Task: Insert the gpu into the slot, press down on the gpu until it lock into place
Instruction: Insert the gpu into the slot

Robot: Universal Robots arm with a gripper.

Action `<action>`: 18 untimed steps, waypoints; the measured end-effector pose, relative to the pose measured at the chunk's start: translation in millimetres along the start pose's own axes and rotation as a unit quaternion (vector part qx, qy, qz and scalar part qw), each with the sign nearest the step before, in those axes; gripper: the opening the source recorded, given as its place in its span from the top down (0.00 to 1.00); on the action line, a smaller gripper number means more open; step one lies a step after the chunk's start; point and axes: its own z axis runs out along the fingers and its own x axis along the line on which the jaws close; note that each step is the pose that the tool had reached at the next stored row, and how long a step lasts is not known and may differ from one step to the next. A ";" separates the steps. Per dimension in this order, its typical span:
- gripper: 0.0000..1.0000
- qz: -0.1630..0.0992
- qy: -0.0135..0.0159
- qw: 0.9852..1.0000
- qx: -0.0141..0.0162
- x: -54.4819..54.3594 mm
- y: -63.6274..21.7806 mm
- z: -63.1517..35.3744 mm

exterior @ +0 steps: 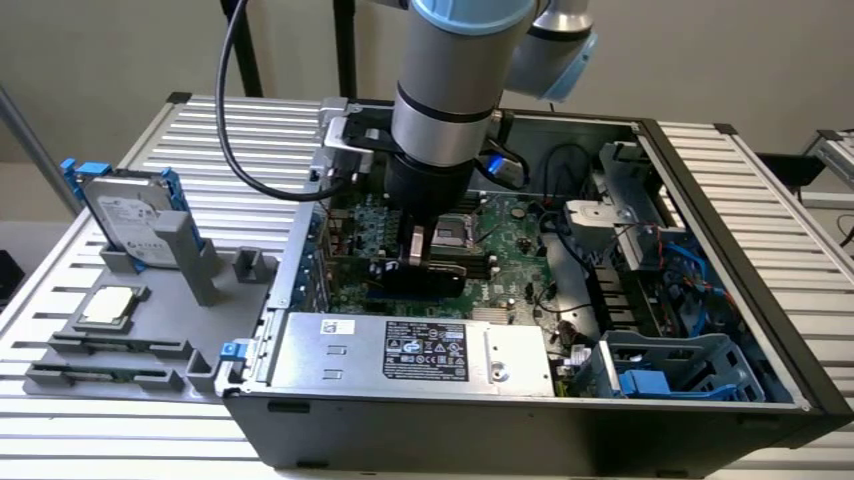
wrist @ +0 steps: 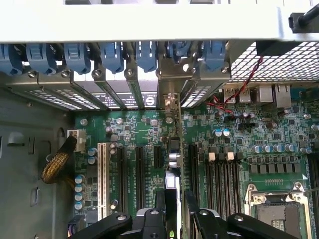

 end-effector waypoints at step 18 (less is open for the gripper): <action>0.74 0.000 0.000 1.000 0.000 0.0 -2.5 6.6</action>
